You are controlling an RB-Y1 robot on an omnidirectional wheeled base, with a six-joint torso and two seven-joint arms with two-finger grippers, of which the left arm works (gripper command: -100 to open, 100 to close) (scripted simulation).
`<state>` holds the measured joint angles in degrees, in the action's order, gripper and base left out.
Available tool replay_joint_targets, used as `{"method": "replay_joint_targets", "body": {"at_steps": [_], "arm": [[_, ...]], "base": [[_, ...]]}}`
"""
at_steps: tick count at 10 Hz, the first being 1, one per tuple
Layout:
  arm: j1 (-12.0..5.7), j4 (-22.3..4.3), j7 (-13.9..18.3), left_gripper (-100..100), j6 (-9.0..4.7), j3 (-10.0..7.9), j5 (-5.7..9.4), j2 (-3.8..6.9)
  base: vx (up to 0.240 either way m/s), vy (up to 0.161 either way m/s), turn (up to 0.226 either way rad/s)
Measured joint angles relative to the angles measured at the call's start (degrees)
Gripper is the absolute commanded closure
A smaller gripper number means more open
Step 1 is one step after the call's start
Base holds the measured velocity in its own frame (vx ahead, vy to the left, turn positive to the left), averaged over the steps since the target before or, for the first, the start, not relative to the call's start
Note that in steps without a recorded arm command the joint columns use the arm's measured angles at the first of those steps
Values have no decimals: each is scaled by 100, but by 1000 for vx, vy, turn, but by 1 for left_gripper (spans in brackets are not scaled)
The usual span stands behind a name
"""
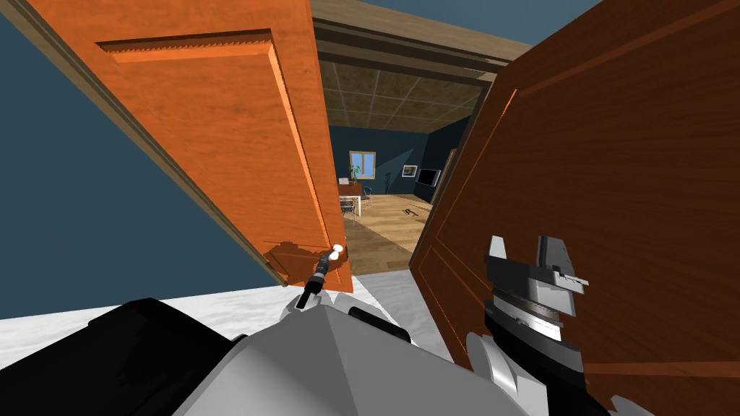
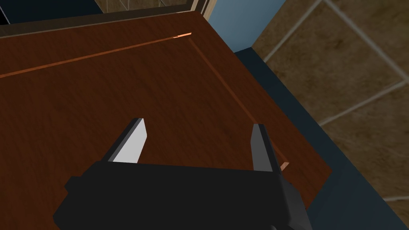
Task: Pull the door open
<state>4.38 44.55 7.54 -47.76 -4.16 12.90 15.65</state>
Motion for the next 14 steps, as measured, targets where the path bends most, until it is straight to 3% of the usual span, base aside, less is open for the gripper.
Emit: {"method": "replay_joint_targets", "body": {"at_steps": [1,3,6,8,10,11,14], "arm": [[63,97,162,100,41,29,79,11],[-44,-73,459,100,-23,86,165,17],[104,197,779,100,131,135,285,26],[-66,-126,967,100,-21,173,334,42],[16,-57,1270,100,-16,245,437,61],[62,50,1404,-100,63,268,495,53],[70,140,1778,-100,83,346,727,11]], "base": [[-42,27,-44],[-36,10,-34],[-31,10,-24],[-41,17,-79],[-46,12,-49],[-77,30,-24],[-109,-13,-78]]}}
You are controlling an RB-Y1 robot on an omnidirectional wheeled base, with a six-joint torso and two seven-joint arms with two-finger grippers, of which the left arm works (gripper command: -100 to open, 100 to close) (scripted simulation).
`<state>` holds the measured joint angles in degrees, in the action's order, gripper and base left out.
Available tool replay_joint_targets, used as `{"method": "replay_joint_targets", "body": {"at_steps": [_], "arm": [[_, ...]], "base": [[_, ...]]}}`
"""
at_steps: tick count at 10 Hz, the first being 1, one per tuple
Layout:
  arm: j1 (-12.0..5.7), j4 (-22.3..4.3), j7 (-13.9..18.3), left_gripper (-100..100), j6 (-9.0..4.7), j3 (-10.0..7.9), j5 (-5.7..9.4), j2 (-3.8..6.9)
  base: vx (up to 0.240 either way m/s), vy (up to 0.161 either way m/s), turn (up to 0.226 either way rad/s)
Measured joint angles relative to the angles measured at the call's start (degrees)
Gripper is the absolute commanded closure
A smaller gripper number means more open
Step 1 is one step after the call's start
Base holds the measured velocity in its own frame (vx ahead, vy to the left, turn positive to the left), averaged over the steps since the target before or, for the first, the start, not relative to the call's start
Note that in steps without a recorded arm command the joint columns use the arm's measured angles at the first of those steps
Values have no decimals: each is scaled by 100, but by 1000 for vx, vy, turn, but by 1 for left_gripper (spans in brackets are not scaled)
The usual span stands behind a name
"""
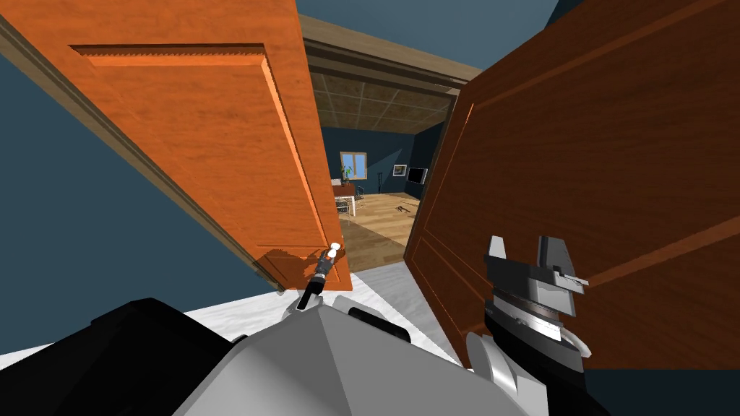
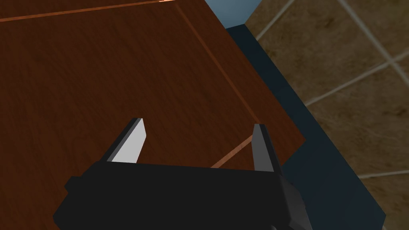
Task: Pull the door open
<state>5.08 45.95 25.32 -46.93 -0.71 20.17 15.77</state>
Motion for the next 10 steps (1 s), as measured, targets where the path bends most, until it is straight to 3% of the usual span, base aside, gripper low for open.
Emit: {"method": "replay_joint_targets", "body": {"at_steps": [6,10], "arm": [[-51,48,911,-100,-36,184,477,-105],[-35,145,1453,-100,-18,269,712,-157]], "base": [[-69,12,-54],[-47,10,-45]]}}
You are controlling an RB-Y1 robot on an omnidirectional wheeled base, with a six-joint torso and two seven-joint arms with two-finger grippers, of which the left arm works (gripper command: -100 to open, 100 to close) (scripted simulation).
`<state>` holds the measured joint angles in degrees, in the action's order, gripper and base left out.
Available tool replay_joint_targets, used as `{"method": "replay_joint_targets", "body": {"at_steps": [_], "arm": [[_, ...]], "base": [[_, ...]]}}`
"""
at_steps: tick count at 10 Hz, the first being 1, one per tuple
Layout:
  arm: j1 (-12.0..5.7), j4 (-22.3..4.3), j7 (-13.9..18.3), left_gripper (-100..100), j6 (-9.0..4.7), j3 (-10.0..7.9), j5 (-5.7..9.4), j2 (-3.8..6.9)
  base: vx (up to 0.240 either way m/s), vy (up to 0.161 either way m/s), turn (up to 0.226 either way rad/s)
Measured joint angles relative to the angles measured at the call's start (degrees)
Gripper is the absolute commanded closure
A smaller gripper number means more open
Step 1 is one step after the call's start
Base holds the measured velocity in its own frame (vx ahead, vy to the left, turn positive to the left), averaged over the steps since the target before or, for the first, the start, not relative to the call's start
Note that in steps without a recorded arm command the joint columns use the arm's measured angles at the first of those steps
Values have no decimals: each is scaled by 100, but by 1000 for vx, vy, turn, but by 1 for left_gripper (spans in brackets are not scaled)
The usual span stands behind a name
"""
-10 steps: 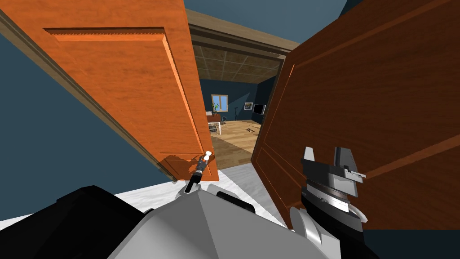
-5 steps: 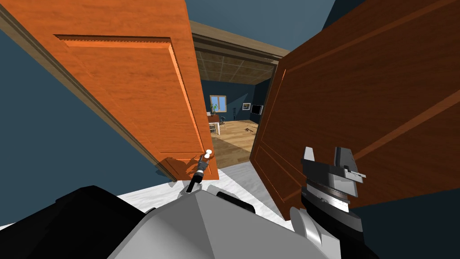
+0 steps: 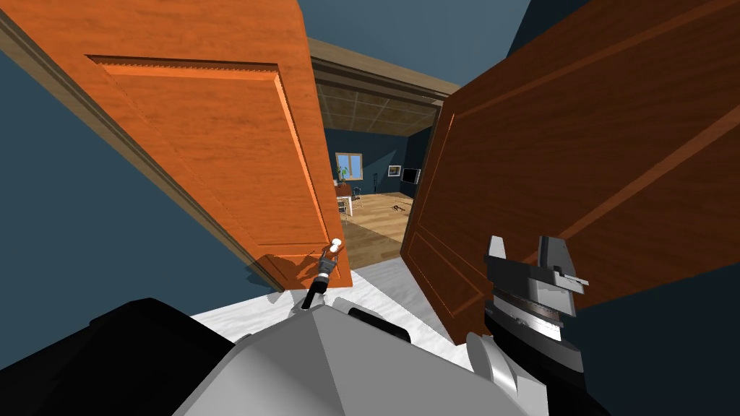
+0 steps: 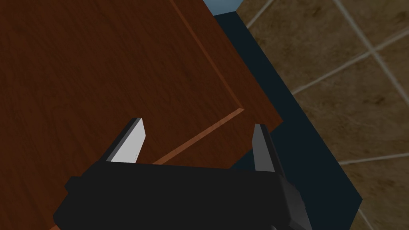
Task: Pull the door open
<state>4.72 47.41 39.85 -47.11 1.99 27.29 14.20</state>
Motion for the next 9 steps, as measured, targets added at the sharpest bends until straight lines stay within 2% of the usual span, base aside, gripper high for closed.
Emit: {"method": "replay_joint_targets", "body": {"at_steps": [9], "arm": [[-29,112,1267,-100,-6,206,550,-115]], "base": [[-47,12,-43]]}}
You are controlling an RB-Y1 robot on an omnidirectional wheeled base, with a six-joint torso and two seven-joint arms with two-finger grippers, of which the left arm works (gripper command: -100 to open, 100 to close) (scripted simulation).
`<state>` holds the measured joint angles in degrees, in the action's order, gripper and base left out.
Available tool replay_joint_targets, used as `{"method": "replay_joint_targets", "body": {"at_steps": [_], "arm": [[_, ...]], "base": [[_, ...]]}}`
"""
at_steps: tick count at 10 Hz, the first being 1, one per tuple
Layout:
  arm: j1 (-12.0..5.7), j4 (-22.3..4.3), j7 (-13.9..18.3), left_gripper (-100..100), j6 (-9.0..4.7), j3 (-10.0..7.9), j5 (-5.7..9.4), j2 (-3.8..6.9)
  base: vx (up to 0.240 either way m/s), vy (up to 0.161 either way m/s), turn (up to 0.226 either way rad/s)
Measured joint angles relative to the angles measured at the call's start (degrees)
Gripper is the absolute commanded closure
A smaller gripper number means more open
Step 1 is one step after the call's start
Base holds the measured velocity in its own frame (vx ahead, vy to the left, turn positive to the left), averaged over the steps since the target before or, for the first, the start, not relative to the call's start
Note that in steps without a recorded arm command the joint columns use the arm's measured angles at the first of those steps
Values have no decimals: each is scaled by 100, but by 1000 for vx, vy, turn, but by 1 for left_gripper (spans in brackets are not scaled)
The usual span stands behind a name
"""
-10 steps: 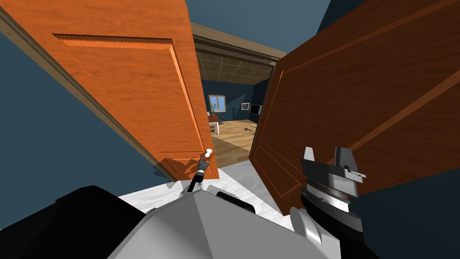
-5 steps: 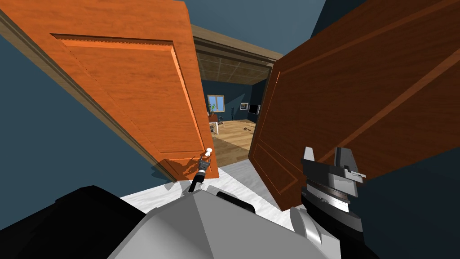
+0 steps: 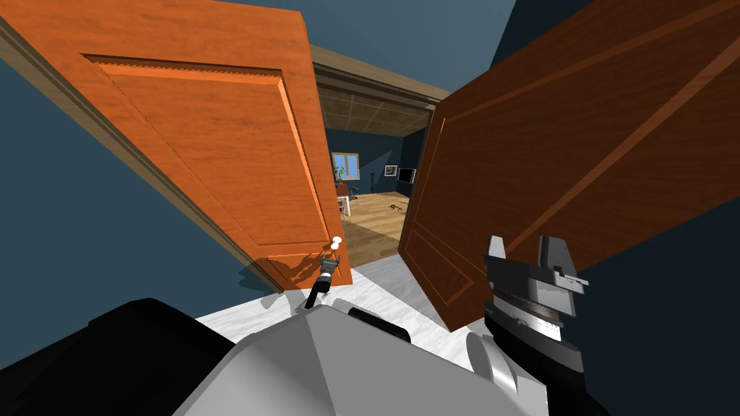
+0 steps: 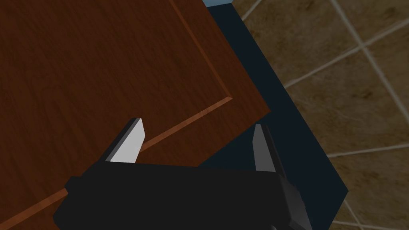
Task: Pull the door open
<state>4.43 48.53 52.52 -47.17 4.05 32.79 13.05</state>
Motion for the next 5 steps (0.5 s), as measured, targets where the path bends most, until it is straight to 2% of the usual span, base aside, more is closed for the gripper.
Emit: {"method": "replay_joint_targets", "body": {"at_steps": [5], "arm": [[-5,76,676,-100,4,109,288,-62]], "base": [[-54,13,-45]]}}
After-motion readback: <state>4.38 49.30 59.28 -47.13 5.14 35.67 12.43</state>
